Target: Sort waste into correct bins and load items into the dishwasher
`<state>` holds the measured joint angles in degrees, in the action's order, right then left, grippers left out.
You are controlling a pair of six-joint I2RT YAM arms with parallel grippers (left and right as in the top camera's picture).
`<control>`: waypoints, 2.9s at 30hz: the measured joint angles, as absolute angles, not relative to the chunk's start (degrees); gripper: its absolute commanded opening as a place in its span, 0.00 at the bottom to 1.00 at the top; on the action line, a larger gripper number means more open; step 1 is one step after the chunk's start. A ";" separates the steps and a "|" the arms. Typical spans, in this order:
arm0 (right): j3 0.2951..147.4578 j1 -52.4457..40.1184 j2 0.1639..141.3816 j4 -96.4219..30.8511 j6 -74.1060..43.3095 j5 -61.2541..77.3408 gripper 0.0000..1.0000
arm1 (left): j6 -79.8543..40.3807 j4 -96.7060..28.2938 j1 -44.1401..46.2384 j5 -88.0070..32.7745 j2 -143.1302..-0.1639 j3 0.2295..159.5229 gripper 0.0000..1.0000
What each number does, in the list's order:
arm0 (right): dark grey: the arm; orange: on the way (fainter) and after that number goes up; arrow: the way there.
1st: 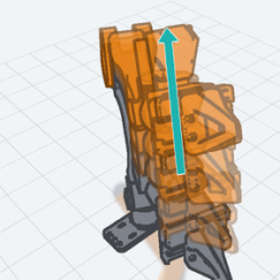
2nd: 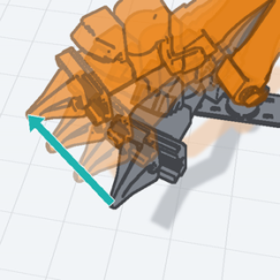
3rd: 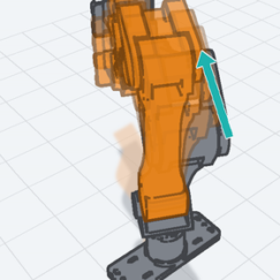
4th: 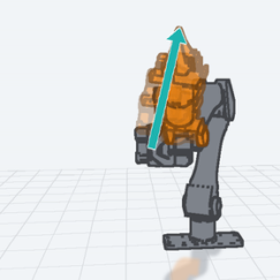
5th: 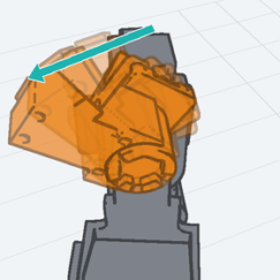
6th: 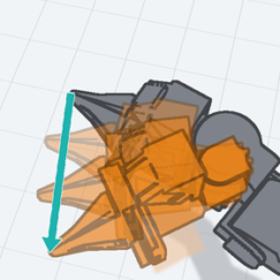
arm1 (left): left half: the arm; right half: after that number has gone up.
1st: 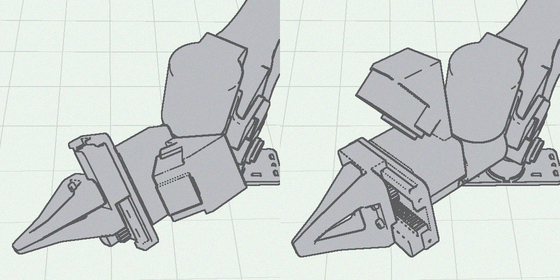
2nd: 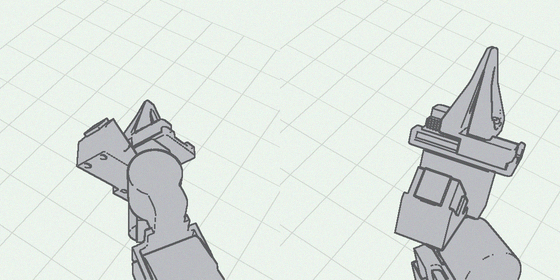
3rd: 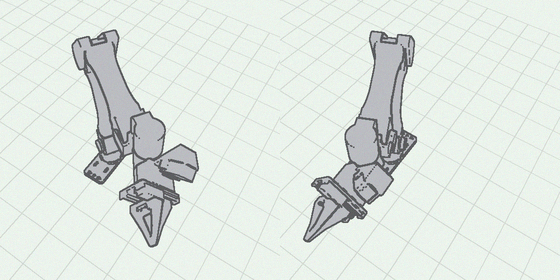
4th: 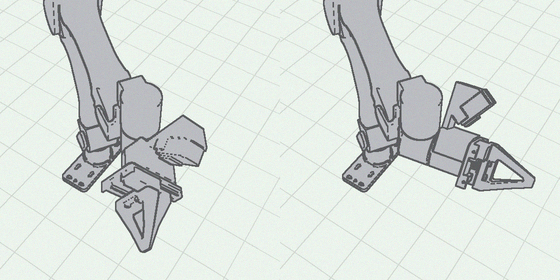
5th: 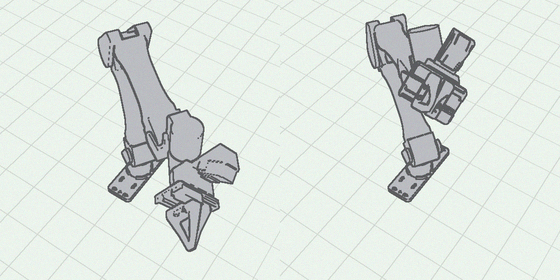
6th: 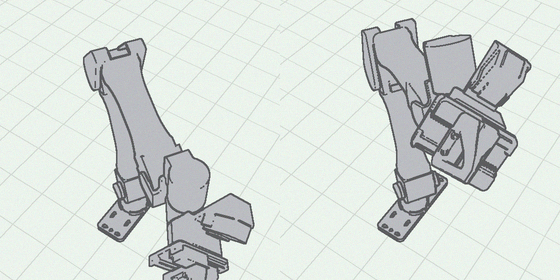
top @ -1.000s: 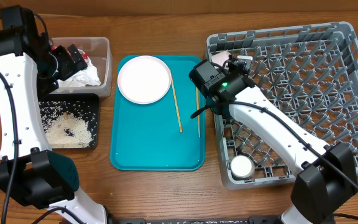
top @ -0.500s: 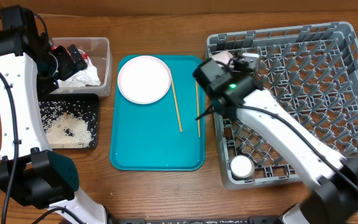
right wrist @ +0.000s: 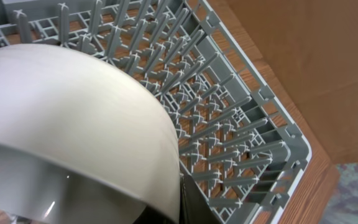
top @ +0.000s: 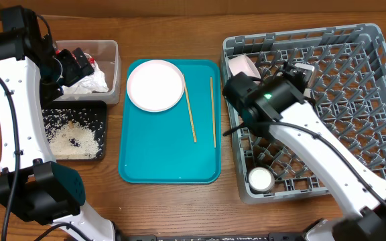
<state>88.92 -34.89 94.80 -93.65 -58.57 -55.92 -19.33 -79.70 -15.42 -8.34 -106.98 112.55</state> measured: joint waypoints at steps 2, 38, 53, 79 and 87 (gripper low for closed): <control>88.92 -34.92 97.14 -93.67 -59.92 -56.51 0.04 | -19.33 -79.72 -15.42 -8.34 -106.98 112.55 1.00; 88.49 -39.40 109.80 -97.14 -68.62 -52.73 0.04 | -19.33 -79.70 -15.42 -8.34 -106.98 112.55 1.00; 88.49 -46.94 110.13 -97.10 -64.73 -43.70 0.40 | -19.33 -79.72 -15.42 -8.34 -106.98 112.55 1.00; 105.73 -42.13 113.54 -53.54 -40.36 -12.49 0.65 | -19.33 -79.66 -15.42 -8.32 -106.98 112.55 1.00; 105.84 -38.54 123.74 -44.27 -43.24 -3.57 0.50 | -19.33 -79.68 -15.42 -8.34 -106.98 112.55 1.00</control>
